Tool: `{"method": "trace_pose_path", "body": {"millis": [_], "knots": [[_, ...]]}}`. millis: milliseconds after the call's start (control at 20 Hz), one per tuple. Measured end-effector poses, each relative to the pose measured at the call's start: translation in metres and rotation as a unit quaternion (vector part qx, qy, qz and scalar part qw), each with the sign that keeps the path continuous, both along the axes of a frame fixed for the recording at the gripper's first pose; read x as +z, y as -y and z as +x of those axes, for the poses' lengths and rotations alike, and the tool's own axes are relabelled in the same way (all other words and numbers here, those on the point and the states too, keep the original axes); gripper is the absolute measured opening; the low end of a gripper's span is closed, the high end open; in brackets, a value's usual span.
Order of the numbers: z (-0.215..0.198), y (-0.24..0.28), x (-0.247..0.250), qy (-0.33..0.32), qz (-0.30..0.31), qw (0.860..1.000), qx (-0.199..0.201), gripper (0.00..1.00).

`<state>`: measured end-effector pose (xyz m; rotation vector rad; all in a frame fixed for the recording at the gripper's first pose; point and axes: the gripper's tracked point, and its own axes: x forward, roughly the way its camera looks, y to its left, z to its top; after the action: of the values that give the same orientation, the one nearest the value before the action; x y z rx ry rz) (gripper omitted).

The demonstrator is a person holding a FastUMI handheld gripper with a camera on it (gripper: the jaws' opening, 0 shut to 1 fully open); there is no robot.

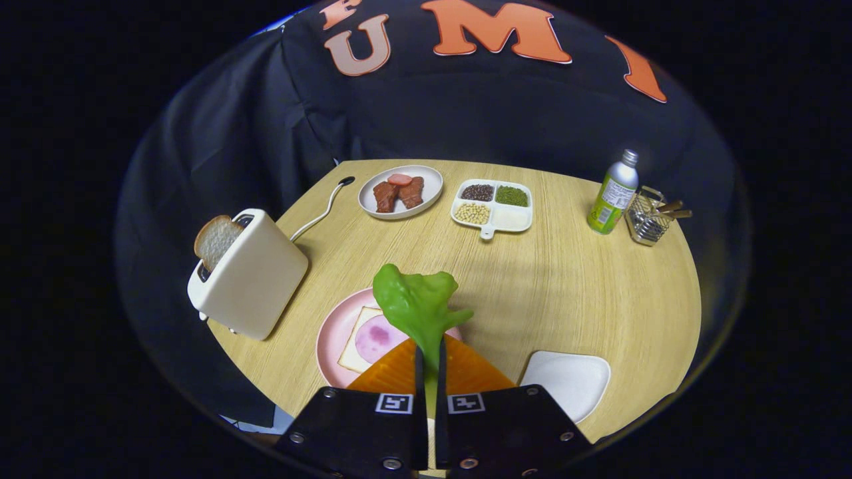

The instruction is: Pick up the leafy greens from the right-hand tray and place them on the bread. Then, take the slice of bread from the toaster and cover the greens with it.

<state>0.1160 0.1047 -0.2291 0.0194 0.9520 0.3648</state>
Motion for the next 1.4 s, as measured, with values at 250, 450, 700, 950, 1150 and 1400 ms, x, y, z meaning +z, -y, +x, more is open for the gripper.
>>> {"method": "trace_pose_path", "body": {"millis": [250,450,700,950,1150,1400], "knots": [[0.006,-0.031,-0.018,-0.021,0.008,1.000,0.010,0.05],[0.007,-0.039,-0.040,-0.032,-0.026,0.999,0.022,0.05],[0.007,-0.049,-0.062,-0.050,-0.038,0.998,0.021,0.06],[0.006,-0.062,-0.070,-0.059,-0.032,0.997,0.021,0.11],[-0.002,-0.070,-0.071,-0.071,-0.026,0.997,0.035,0.23],[-0.013,-0.083,-0.076,-0.077,-0.032,0.995,0.058,0.47]]}}
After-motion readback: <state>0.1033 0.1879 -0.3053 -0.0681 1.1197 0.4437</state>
